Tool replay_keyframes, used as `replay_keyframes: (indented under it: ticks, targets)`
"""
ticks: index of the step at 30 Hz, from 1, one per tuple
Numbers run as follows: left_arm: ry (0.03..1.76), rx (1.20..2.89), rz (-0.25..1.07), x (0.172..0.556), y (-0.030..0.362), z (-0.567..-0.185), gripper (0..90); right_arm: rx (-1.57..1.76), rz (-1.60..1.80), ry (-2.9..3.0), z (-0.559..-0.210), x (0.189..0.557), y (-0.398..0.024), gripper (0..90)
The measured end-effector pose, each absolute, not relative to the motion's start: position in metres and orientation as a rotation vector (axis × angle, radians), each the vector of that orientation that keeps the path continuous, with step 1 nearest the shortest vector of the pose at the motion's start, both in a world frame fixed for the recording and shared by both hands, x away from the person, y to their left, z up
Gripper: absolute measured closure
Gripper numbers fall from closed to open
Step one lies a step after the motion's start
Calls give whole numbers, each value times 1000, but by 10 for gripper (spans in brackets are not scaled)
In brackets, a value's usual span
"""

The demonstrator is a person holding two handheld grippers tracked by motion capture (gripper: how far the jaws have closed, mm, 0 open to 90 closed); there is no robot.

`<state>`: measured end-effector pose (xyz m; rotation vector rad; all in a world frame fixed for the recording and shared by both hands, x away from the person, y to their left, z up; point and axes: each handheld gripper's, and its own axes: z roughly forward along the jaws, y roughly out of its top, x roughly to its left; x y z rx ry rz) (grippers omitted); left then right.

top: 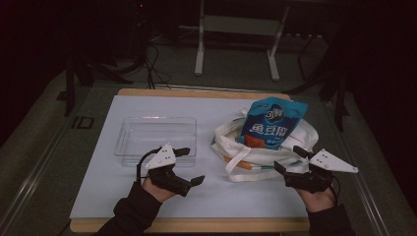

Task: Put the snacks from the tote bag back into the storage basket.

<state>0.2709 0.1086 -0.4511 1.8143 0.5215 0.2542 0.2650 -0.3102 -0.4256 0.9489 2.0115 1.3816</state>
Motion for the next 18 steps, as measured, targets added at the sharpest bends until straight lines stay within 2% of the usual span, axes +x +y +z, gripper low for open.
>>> replay_keyframes:
  ticks: [18]
  targets:
    - [436, 1842, 222, 303, 68, -433, 0, 867, 1424, 2029, -411, 276, -326, 120]
